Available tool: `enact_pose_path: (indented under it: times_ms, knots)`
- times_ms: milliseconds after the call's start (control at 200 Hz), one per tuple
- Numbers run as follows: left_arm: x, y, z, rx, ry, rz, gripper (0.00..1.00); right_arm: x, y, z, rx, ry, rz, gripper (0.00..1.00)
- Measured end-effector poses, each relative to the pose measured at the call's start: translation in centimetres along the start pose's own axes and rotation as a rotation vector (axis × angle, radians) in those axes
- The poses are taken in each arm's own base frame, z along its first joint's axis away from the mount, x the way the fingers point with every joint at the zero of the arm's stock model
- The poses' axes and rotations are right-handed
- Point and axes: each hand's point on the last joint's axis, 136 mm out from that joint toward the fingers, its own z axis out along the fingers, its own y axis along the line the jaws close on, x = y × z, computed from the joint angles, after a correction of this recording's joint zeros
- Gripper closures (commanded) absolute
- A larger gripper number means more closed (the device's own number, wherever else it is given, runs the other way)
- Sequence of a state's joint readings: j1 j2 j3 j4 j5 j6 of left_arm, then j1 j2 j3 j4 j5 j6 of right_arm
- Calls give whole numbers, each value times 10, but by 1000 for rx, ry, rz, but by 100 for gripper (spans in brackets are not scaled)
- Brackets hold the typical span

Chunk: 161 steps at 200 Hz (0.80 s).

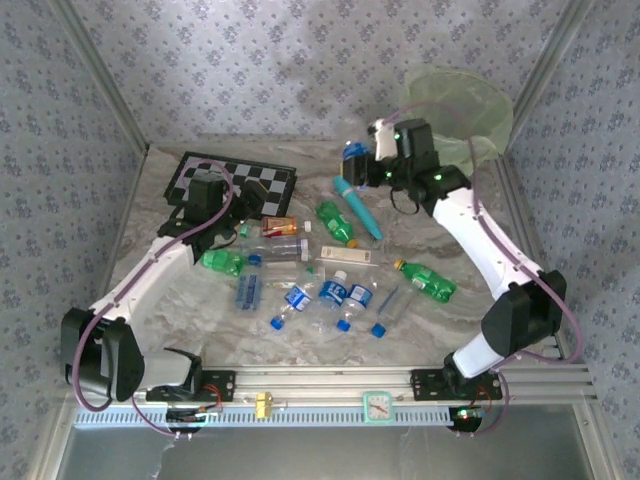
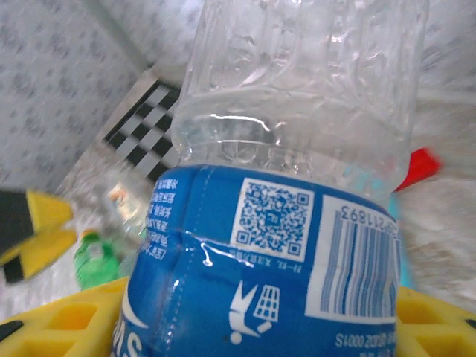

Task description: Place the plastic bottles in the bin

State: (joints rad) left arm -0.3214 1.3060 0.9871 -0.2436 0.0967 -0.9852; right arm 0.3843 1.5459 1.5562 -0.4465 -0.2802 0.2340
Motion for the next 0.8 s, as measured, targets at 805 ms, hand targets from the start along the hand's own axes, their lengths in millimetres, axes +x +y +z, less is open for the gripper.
enact_pose_path:
  times_ms: [805]
  knots:
    - [23,14,20,-45,100,21,0,-113,-241,-42,695,-215,227,46]
